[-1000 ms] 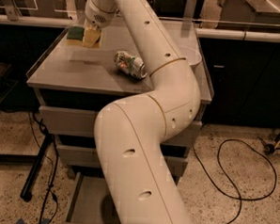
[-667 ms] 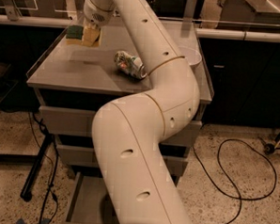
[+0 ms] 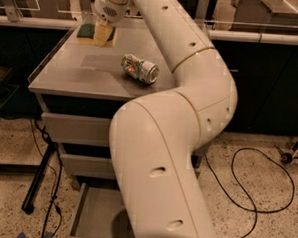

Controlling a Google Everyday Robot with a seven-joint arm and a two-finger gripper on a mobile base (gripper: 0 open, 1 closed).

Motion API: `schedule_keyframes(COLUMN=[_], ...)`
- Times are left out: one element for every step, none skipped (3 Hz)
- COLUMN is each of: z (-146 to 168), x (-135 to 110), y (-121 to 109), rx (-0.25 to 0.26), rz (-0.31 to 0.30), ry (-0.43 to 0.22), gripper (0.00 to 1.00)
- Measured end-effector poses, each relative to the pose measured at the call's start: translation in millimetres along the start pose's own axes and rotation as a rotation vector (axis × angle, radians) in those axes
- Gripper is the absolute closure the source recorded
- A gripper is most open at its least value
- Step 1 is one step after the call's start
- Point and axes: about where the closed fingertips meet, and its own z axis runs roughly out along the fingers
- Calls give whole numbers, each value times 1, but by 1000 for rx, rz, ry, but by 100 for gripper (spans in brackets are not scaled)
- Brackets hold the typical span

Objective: Place sponge into bottom drawer

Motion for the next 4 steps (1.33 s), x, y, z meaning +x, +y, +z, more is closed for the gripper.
schedule_keyframes(z=[-43, -40, -46, -69], x=[-4, -2, -1, 1], y=[17, 16, 21, 44], rx=[64, 62, 88, 117], rz=[37, 38, 15, 49], ry=[-25, -23, 8, 7], gripper=[100, 100, 100, 100])
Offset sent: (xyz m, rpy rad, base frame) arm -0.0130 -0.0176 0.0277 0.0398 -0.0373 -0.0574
